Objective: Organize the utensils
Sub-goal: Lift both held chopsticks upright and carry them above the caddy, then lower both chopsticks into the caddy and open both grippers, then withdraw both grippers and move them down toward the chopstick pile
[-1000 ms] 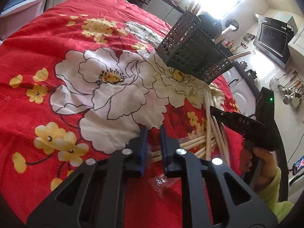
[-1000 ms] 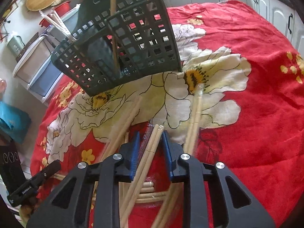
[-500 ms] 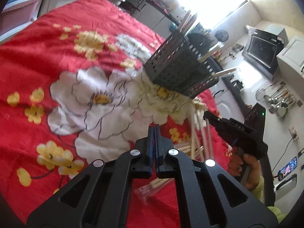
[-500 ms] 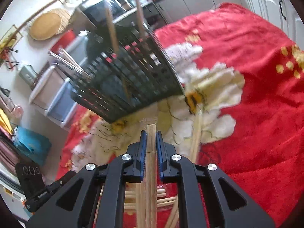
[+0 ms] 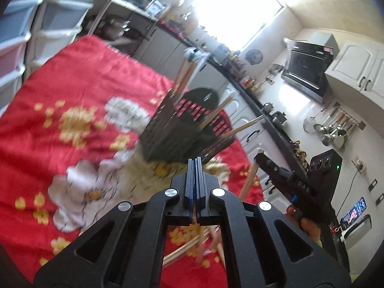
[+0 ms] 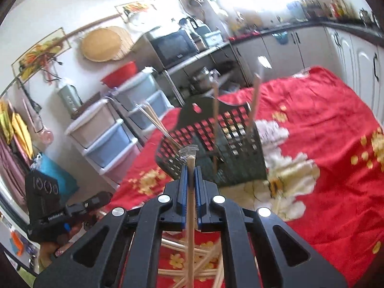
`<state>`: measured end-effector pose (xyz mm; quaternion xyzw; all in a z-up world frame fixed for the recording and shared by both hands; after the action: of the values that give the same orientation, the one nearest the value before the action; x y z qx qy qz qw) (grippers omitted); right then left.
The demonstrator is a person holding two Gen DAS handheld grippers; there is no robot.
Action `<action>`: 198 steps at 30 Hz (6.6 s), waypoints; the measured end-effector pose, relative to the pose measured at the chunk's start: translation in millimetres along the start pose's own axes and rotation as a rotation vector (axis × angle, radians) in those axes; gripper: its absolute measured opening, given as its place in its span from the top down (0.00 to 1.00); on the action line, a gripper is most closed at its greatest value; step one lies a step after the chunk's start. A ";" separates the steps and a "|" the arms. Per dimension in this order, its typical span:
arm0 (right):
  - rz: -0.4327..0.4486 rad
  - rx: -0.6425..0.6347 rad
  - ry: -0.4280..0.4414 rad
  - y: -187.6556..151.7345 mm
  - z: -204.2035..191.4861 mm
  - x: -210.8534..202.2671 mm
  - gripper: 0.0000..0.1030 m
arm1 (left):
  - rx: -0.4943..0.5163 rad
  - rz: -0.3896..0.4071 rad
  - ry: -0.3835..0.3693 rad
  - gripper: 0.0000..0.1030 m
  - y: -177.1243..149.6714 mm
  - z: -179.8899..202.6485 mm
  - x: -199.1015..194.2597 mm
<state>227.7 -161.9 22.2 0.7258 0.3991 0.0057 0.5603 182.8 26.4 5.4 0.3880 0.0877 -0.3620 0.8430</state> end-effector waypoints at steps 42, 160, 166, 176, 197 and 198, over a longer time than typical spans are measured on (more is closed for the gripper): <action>0.377 -0.135 -0.047 149.8 -14.6 -67.4 0.94 | 0.197 0.180 -0.111 1.00 117.4 137.7 5.8; 0.246 -0.283 -0.247 46.0 0.6 -45.8 0.24 | 0.200 0.165 0.148 0.10 22.9 44.3 19.0; 0.219 -0.296 -0.243 33.6 -2.8 -44.2 0.24 | 0.196 0.143 0.164 0.10 13.8 37.4 20.5; 0.176 -0.283 -0.248 15.3 0.5 -38.6 0.24 | 0.179 0.080 0.194 0.10 -12.7 16.2 24.8; 0.089 -0.243 -0.310 -14.7 30.3 -31.8 0.24 | 0.211 -0.094 0.171 0.11 -92.7 8.4 39.3; 0.081 -0.241 -0.320 -16.5 34.0 -30.8 0.24 | 0.215 -0.111 0.170 0.11 -99.3 8.0 40.6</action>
<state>212.7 -206.5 9.7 0.6606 0.2719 -0.0397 0.6986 143.7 -44.7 -65.2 0.5001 0.1409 -0.3812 0.7647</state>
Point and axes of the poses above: each gripper's, at about its wrist camera, not at the fingertips, and x roughly the way its jaws point, z to its right, y to its top, the point moved 10 cm from there along x, roughly the way its jaws point, and after that the axes turned 7 degrees about -x, right-handed, at the moved point
